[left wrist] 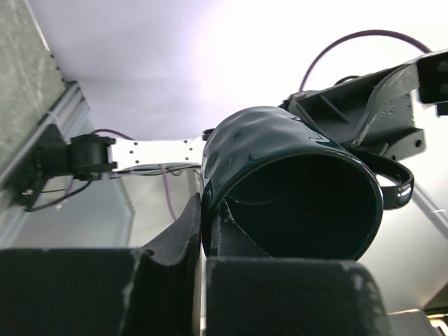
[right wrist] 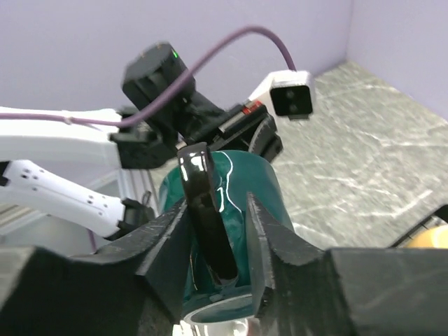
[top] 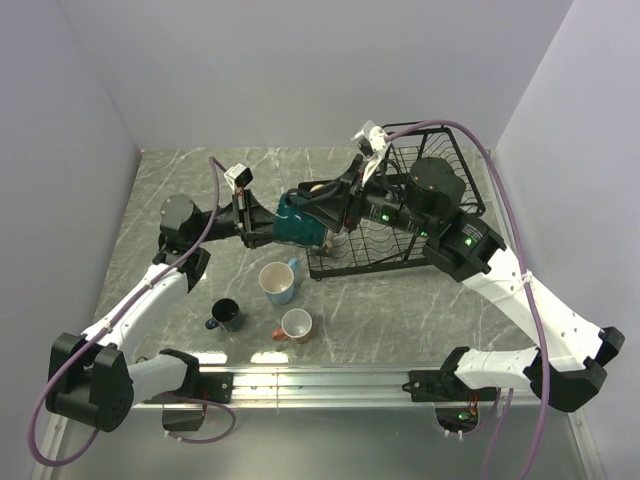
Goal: Load the cups into the dish rack
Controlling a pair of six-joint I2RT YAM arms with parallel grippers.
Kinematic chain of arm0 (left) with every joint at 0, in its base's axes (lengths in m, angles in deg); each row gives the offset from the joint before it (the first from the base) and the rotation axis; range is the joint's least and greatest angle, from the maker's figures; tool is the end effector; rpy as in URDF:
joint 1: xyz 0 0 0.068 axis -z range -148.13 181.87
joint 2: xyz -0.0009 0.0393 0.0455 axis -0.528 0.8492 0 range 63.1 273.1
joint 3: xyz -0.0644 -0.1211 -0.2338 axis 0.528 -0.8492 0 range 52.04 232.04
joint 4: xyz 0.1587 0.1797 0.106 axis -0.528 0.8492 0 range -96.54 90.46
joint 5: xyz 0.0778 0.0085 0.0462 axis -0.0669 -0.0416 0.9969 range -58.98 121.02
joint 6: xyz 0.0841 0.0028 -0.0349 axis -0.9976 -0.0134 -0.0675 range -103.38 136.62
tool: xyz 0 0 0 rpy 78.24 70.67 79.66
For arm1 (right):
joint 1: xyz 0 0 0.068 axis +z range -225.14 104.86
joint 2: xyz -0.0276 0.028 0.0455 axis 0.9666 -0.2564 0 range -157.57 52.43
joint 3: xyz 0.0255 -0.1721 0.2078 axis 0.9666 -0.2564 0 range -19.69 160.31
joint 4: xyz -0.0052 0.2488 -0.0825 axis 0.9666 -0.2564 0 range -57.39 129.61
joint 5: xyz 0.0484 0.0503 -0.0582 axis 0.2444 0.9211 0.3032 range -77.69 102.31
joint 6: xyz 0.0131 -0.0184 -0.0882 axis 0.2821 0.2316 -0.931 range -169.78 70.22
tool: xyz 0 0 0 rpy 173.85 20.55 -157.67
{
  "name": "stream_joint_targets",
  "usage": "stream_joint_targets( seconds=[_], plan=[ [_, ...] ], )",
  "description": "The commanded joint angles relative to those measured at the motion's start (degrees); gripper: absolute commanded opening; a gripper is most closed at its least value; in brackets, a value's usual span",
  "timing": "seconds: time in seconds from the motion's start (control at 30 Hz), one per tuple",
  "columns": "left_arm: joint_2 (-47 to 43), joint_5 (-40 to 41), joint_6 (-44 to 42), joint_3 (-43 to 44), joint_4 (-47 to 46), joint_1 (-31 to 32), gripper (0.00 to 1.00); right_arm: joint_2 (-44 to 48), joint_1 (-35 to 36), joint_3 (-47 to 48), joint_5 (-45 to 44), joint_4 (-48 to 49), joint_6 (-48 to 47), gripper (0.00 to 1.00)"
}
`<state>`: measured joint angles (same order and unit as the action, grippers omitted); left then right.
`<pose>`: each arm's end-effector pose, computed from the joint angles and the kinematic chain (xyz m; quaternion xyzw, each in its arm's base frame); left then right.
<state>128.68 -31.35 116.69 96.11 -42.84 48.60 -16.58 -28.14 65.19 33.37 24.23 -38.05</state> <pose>0.2381 -0.1471 0.3464 -0.0406 0.6627 -0.7428 0.0860 0.1805 0.2366 0.4844 -0.3334 0.6203 0.4545 0.5454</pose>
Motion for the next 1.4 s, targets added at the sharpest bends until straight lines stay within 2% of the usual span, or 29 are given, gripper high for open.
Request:
stream_joint_targets(
  seconds=[0.0, 0.1, 0.13, 0.2, 0.53, 0.67, 0.9, 1.07, 1.13, 1.37],
  plan=[
    [-3.00, 4.00, 8.28, -1.17, -15.11, 0.84, 0.00, 2.92, -0.16, -2.44, 1.44, 6.49, 4.26, 0.37],
    [-3.62, 5.76, 8.91, -2.41, -17.06, 2.16, 0.00, 3.27, -0.16, -3.41, 1.79, 7.55, 5.49, 0.16],
    [-3.79, 6.55, 8.83, -2.68, -17.14, 2.43, 0.00, 3.36, -0.16, -3.49, 1.88, 7.64, 5.76, 0.06],
    [-4.06, 7.08, 9.00, -3.46, -17.84, 3.13, 0.00, 3.27, -0.07, -3.85, 2.32, 8.08, 6.20, 0.00],
    [-3.97, 8.49, 8.39, -6.37, -18.99, 4.36, 0.00, 3.45, -0.07, -3.06, 2.06, 6.41, 7.70, 0.00],
    [-4.14, 8.75, 5.41, -6.37, -13.99, 4.36, 0.01, 3.80, -0.07, -2.36, 0.65, 4.83, 8.14, 0.00],
    [-3.01, 9.81, 1.45, -6.11, -8.45, 4.36, 0.14, 4.50, -0.16, -1.39, -3.57, 0.09, 7.79, 0.00],
    [-1.43, 9.81, 1.44, -6.46, -8.96, 4.36, 0.32, 5.38, -0.07, -0.86, -6.38, -1.93, 8.05, 0.00],
    [-0.90, 9.72, 1.01, -6.28, -8.27, 4.36, 0.36, 5.64, -0.16, -0.07, -8.31, -3.51, 7.70, 0.00],
    [0.42, 9.55, -5.58, -4.00, 2.09, 4.19, 0.37, 5.91, -0.24, 2.30, -12.88, -8.96, 5.94, 0.00]
  ],
)
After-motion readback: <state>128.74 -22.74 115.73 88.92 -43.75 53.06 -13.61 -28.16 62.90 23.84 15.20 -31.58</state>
